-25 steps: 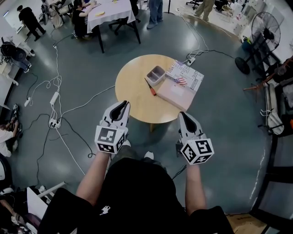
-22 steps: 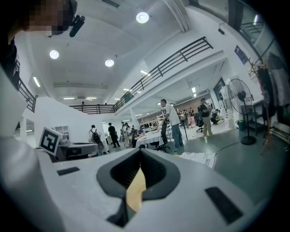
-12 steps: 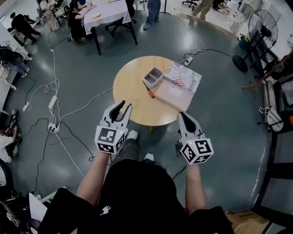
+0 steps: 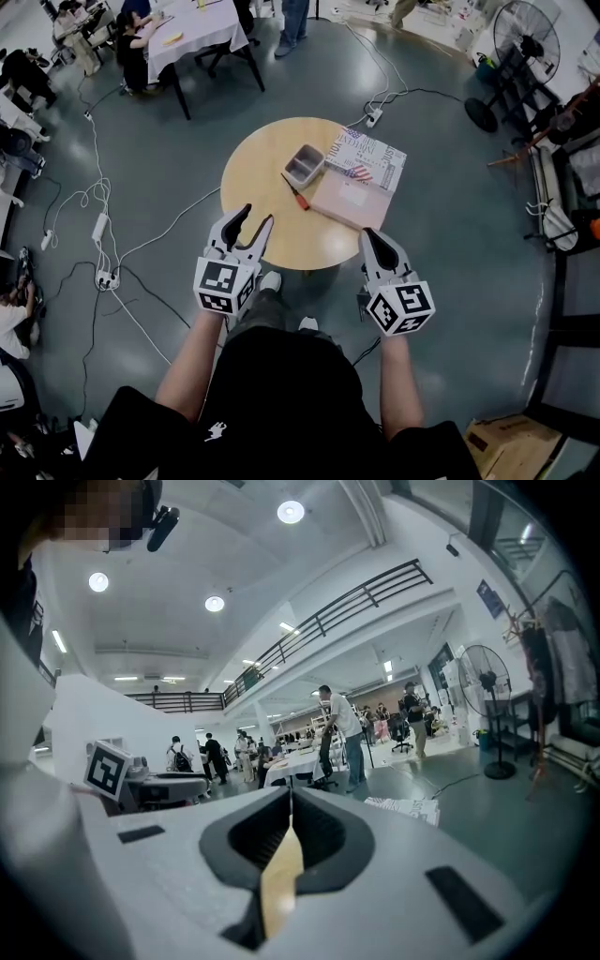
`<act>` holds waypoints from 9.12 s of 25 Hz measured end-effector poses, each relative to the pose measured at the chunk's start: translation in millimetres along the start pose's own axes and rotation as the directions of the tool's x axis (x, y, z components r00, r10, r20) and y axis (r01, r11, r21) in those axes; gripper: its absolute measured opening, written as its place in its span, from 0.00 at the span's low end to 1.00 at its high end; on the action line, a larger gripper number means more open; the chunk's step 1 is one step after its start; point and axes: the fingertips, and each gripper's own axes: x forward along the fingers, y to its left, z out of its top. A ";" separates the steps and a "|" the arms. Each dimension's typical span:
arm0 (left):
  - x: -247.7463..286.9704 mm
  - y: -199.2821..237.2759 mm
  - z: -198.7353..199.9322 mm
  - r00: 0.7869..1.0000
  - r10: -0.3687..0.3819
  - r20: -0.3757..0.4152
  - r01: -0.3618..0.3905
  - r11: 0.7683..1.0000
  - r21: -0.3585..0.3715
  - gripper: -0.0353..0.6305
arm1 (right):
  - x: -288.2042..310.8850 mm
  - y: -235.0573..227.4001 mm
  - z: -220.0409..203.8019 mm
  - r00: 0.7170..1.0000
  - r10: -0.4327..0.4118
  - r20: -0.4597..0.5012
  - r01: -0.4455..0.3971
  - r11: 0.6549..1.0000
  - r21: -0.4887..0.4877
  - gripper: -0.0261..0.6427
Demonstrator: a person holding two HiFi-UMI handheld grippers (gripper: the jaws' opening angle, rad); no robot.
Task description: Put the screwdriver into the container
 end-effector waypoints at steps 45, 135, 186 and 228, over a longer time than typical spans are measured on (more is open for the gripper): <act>165.7 72.8 -24.6 0.765 -0.581 -0.276 0.643 0.677 0.357 0.62 | 141.6 -3.2 14.7 0.927 -0.373 -0.026 0.374 0.927 0.020 0.04; 235.5 -14.8 -303.9 0.421 -0.183 -0.889 0.855 -0.249 0.456 0.21 | 134.0 -68.0 -137.0 0.876 -0.343 -0.339 0.420 0.888 0.188 0.04; 263.5 38.3 -68.2 0.787 -0.535 -0.307 0.614 0.723 0.316 0.20 | 198.8 -58.2 -68.5 0.935 -0.250 -0.253 0.266 0.963 0.031 0.04; 355.4 14.4 -131.5 0.700 -0.576 -0.422 0.697 0.679 0.230 0.20 | 220.2 -118.7 -117.1 0.923 -0.214 -0.318 0.289 0.933 0.212 0.04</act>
